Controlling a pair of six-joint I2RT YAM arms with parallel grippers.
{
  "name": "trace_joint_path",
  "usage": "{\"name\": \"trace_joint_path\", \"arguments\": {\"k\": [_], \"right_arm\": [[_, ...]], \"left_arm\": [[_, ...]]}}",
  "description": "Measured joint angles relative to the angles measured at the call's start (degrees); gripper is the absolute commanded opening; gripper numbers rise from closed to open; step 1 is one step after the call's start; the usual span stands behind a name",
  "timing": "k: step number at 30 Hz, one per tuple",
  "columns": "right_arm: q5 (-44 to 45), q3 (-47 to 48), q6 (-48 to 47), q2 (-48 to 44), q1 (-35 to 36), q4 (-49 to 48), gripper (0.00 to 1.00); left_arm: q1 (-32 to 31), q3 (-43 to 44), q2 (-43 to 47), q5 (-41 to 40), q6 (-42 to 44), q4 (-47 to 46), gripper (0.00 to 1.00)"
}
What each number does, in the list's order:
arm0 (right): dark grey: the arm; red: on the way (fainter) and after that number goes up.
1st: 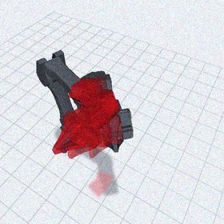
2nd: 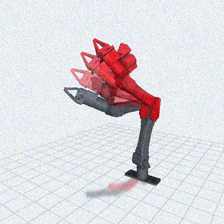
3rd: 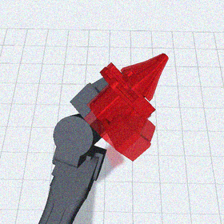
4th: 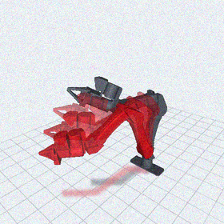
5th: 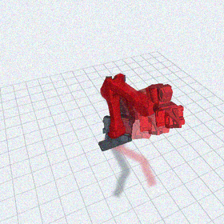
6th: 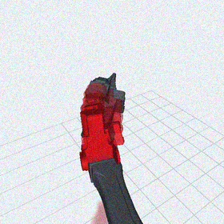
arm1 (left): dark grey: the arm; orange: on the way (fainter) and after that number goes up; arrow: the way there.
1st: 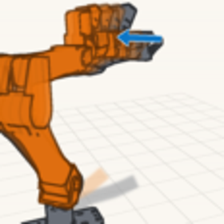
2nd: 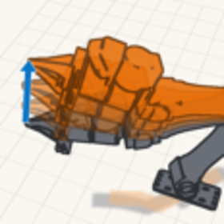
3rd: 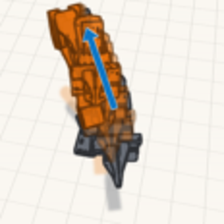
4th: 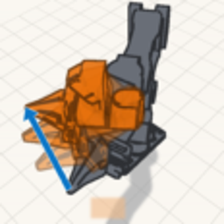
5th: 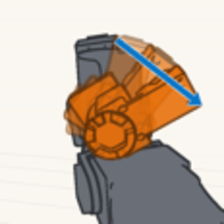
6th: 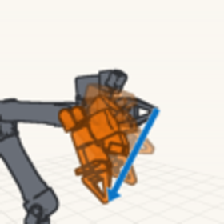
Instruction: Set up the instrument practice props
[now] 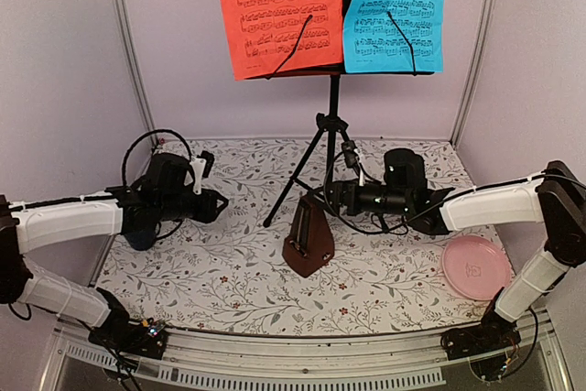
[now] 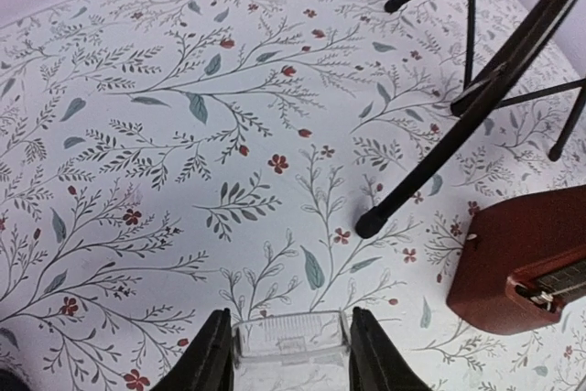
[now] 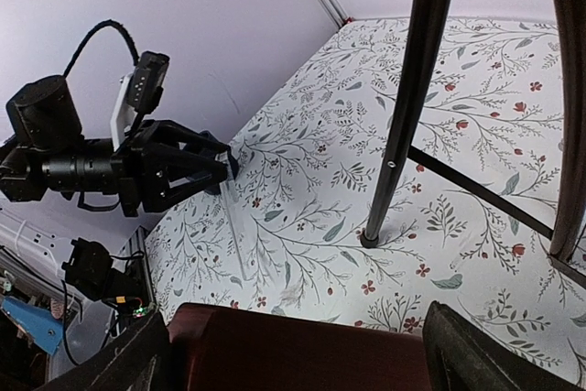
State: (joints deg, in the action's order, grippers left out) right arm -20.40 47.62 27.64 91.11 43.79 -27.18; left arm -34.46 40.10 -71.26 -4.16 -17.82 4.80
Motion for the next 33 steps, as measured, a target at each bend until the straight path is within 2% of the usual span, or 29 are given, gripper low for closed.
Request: {"name": "trace_joint_path", "arguments": {"k": [6,13,16,19,21,26,29,33], "right_arm": [[-1.7,2.1,-1.0,0.1,0.0,3.1,1.00],[-2.9,3.3,-2.0,0.1,0.1,6.0,0.99],[-3.0,3.4,-2.2,0.0,0.1,6.4,0.99],[-2.9,3.4,-2.4,-0.4,0.1,7.0,0.99],[-2.9,3.4,-2.6,-1.0,0.1,7.6,0.99],[-2.8,2.4,-3.3,-3.7,0.1,8.5,0.99],[-2.9,1.7,-3.5,-4.9,0.1,8.8,1.00],[-2.8,0.4,-3.7,-5.6,0.3,8.9,0.97]], "left_arm": [[6.1,6.3,-11.6,3.5,0.9,3.7,0.00],[8.7,10.3,-23.3,5.3,2.5,3.6,0.00],[9.1,10.6,-25.9,5.5,2.8,3.2,0.11],[9.2,10.7,-27.5,6.1,2.9,2.7,0.31],[9.3,11.4,-27.9,6.5,2.7,1.9,0.40],[9.4,10.1,-25.9,7.1,2.7,-0.2,0.55],[9.4,5.7,-19.5,8.0,3.0,-2.8,0.61],[8.0,-1.6,-8.6,10.0,3.6,-11.1,0.63]]}}
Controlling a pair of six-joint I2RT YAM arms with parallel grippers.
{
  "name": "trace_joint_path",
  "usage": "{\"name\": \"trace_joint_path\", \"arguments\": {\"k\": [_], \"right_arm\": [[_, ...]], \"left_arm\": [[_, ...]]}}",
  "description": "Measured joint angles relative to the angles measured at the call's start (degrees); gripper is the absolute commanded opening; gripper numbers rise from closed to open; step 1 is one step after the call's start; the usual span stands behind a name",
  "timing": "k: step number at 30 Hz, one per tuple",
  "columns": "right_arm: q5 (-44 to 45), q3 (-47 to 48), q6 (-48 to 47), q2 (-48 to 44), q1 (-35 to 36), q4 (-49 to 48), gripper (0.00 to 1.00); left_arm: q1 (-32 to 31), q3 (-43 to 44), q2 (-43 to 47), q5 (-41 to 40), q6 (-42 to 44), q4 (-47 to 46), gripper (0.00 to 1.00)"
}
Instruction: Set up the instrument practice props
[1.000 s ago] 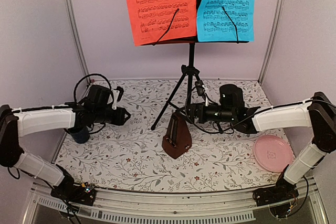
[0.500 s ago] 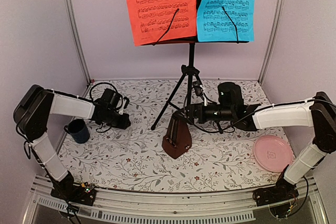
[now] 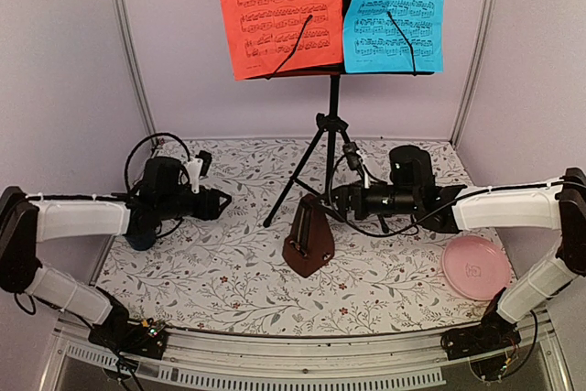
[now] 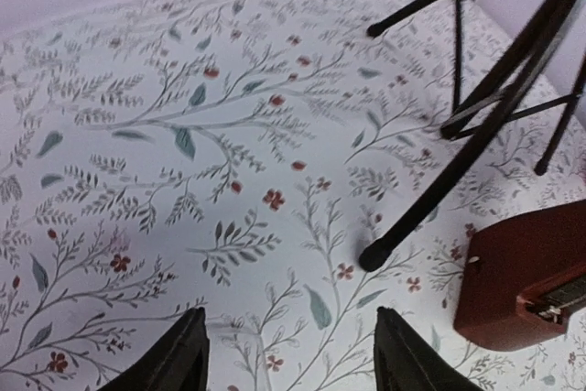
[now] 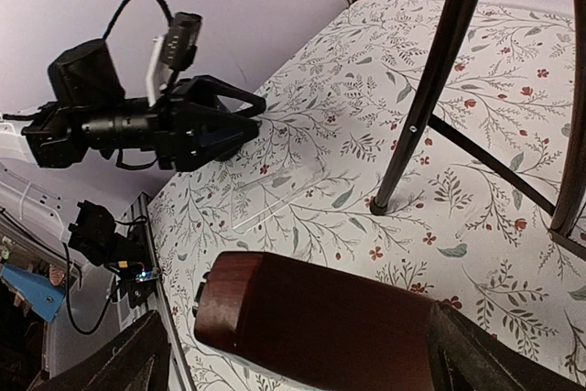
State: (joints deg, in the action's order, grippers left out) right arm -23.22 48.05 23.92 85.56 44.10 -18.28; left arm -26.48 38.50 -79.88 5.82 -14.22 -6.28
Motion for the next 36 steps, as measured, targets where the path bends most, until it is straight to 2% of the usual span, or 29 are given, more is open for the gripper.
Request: {"name": "trace_joint_path", "arguments": {"k": [2,5,9,11,13,23,36], "right_arm": [[0.1,-0.7,-0.2,0.0,0.2,0.2,0.93],[0.0,-1.0,-0.6,0.0,0.6,0.6,0.88],[0.0,-1.0,-0.9,0.0,1.4,0.7,0.83],[0.1,-0.9,-1.0,0.0,1.7,0.7,0.81],[0.2,-0.9,-1.0,0.0,1.9,0.7,0.78],[0.9,-0.6,-1.7,0.0,2.0,0.7,0.65],[1.8,1.3,-2.1,0.0,2.0,0.7,0.55]], "left_arm": [[-2.9,-5.2,5.2,0.6,0.9,-7.4,0.63],[-10.8,-14.1,10.3,2.1,2.1,-19.9,0.61],[-18.7,-20.7,8.9,2.7,3.9,-33.0,0.46],[-21.4,-21.2,6.4,2.3,5.5,-38.0,0.35],[-23.2,-20.3,3.9,1.9,6.6,-41.5,0.30],[-30.1,-10.2,-7.7,-0.5,11.0,-49.9,0.17],[-30.8,-6.6,-12.2,-2.3,11.9,-50.3,0.05]]}}
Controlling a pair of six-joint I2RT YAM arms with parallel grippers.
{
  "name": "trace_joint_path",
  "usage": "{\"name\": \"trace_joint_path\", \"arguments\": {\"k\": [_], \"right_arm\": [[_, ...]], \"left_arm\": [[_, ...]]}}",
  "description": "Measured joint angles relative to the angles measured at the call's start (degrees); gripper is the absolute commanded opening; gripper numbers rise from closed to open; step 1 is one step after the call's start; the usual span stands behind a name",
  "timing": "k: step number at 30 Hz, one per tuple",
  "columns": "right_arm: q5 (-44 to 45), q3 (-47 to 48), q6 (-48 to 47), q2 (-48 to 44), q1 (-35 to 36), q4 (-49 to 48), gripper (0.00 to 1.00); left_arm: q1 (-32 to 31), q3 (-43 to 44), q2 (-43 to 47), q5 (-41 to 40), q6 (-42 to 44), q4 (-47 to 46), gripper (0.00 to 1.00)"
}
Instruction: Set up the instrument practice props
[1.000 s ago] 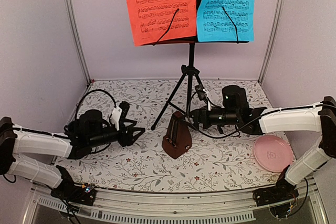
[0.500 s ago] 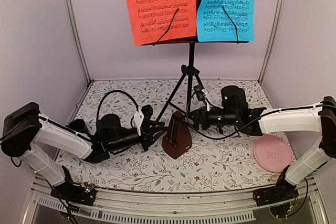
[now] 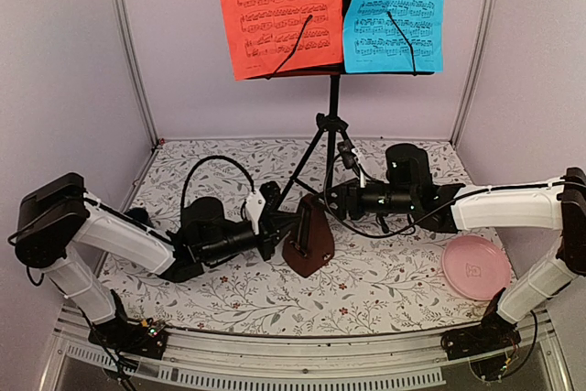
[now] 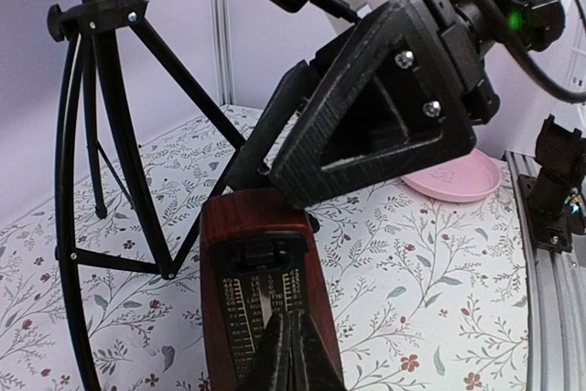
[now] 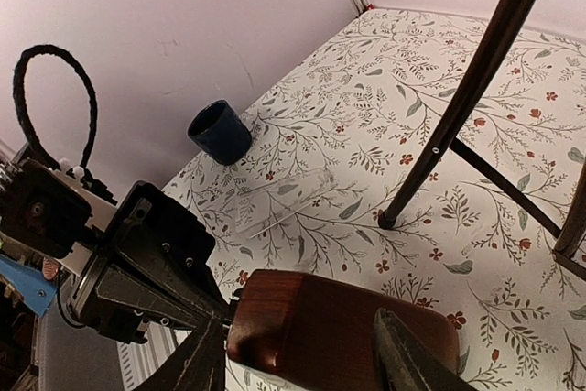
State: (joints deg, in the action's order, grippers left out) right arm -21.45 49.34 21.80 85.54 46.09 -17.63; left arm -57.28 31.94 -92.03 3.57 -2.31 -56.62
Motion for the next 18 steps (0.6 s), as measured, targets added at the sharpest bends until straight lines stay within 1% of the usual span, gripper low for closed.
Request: {"name": "trace_joint_path", "arguments": {"k": [9,18], "right_arm": [[-0.1,0.0,0.0,0.2,0.0,0.0,0.47],[-1.5,0.2,0.0,0.9,0.0,-1.2,0.34]], "left_arm": [[0.0,1.6,-1.7,-1.3,-0.5,0.3,0.04],[0.0,2.4,-3.8,-1.9,-2.5,0.3,0.04]]}}
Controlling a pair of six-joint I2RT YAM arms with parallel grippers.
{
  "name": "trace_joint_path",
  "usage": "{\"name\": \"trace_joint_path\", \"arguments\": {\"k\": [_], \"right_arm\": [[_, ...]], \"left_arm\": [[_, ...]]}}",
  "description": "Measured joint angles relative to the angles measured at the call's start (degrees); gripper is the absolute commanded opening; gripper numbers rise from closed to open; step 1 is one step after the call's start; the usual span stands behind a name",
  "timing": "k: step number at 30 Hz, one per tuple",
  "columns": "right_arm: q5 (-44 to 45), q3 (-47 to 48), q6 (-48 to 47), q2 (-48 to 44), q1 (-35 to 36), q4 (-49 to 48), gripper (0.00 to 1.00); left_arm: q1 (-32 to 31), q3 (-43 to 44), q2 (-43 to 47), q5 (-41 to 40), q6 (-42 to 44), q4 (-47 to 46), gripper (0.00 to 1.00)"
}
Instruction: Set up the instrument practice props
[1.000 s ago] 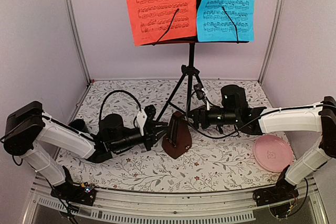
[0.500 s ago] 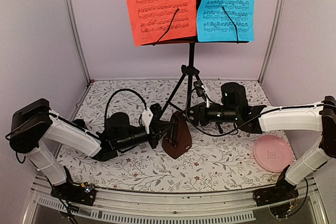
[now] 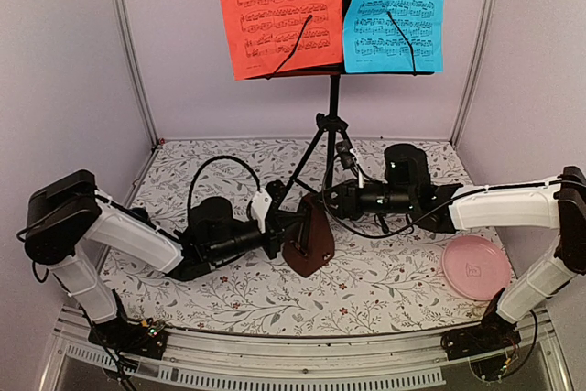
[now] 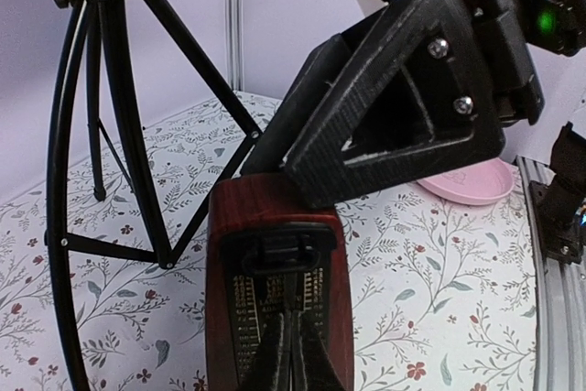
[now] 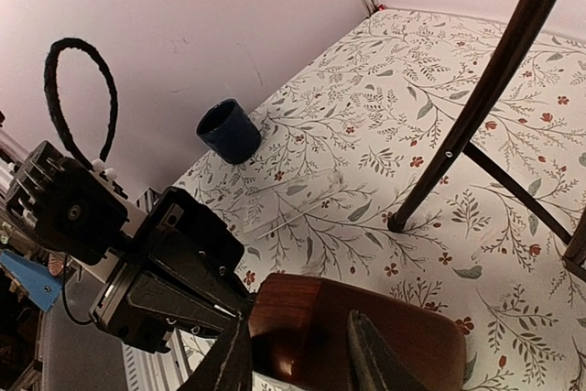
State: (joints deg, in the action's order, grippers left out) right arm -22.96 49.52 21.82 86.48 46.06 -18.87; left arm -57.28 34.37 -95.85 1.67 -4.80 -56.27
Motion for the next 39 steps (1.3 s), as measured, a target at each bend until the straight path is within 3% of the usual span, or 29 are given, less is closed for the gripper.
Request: {"name": "trace_joint_path", "arguments": {"k": [18,29,39], "right_arm": [[0.0,0.4,0.1,0.7,-0.1,-1.3,0.27],[0.0,0.4,0.1,0.7,-0.1,-1.3,0.27],[0.0,0.4,0.2,0.7,-0.1,-1.3,0.27]], "left_arm": [[0.0,0.9,-0.9,5.7,0.5,0.0,0.04],[0.0,-2.0,0.9,3.9,0.5,-0.1,0.14],[0.0,-2.6,1.6,2.0,0.7,-0.7,0.14]]}}
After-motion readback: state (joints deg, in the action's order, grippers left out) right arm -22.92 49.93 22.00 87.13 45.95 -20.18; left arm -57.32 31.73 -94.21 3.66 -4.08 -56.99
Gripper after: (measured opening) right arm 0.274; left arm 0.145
